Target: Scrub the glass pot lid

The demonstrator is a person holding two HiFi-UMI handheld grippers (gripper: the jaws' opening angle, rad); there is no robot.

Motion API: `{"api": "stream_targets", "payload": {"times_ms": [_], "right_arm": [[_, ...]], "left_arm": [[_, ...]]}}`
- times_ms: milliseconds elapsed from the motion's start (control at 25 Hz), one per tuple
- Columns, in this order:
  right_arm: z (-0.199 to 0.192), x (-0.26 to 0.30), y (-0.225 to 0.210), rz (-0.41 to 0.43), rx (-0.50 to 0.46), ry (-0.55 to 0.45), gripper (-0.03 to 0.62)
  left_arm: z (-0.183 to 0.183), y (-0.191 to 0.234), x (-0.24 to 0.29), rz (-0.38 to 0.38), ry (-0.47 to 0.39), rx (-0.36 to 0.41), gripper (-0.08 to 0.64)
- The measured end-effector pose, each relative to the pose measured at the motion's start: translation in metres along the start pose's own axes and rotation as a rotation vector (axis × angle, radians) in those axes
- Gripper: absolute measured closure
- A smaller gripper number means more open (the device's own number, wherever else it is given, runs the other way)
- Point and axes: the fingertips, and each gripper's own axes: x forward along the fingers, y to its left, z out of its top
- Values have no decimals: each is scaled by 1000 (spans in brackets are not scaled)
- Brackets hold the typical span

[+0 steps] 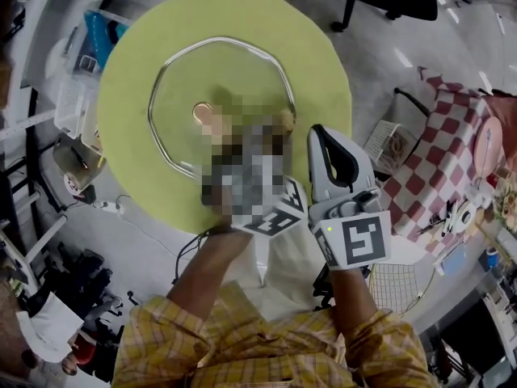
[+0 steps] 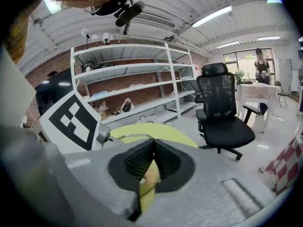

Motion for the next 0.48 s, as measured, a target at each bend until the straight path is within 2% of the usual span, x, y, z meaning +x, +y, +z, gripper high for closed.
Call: {"api": "stream_targets", "payload": {"times_ms": [480], "right_arm": [[0,7,-17,-13,7,-13,594]], "left_arm": [[8,13,6,-32,68,1,465]]}}
